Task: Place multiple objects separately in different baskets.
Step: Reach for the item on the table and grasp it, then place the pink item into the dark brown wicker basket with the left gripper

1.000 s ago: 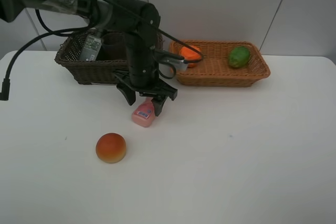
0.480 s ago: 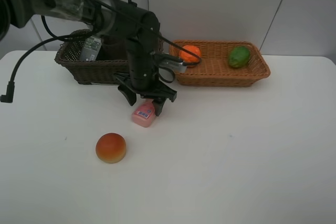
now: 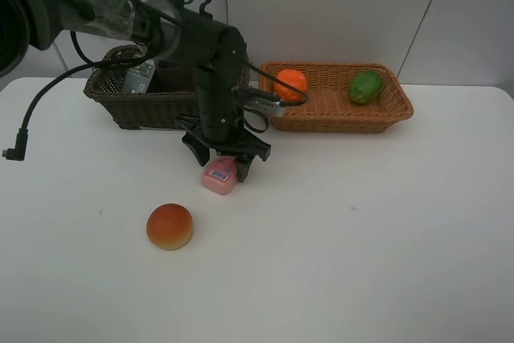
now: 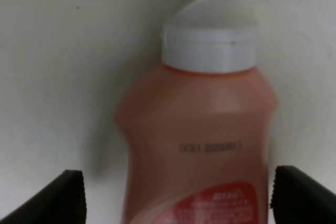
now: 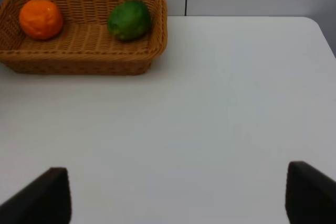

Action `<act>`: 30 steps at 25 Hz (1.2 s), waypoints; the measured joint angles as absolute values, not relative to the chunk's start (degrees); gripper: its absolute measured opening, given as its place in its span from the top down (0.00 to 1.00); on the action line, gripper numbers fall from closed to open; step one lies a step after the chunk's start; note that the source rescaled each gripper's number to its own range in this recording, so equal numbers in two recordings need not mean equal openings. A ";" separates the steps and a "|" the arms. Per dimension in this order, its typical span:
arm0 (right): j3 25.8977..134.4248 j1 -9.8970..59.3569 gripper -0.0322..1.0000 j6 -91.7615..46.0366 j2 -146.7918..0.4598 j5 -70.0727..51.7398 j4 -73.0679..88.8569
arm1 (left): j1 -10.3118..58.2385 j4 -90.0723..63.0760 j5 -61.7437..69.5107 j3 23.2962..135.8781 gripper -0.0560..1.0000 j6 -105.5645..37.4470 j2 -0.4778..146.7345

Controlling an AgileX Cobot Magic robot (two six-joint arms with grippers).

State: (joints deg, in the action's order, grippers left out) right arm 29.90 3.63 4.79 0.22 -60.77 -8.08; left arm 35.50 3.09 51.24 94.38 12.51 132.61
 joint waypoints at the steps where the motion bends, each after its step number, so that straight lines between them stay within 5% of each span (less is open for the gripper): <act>1: 29.90 3.63 0.29 4.79 0.22 -60.77 -8.08 | 35.50 3.09 51.24 94.38 0.07 12.51 132.73; 8: 29.90 3.63 0.29 4.79 0.22 -60.77 -8.08 | 35.50 3.09 51.36 94.38 0.08 12.51 133.00; 12: 29.90 3.63 0.29 4.79 0.22 -60.77 -8.08 | 35.50 3.03 51.51 94.38 0.31 12.51 133.00; 30: 29.90 3.63 0.29 4.79 0.22 -60.77 -8.02 | 35.50 3.03 51.65 94.57 0.31 12.51 133.00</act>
State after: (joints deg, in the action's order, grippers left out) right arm 29.90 3.63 4.79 0.22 -60.77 -8.02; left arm 35.50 3.03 51.65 94.57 12.51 133.00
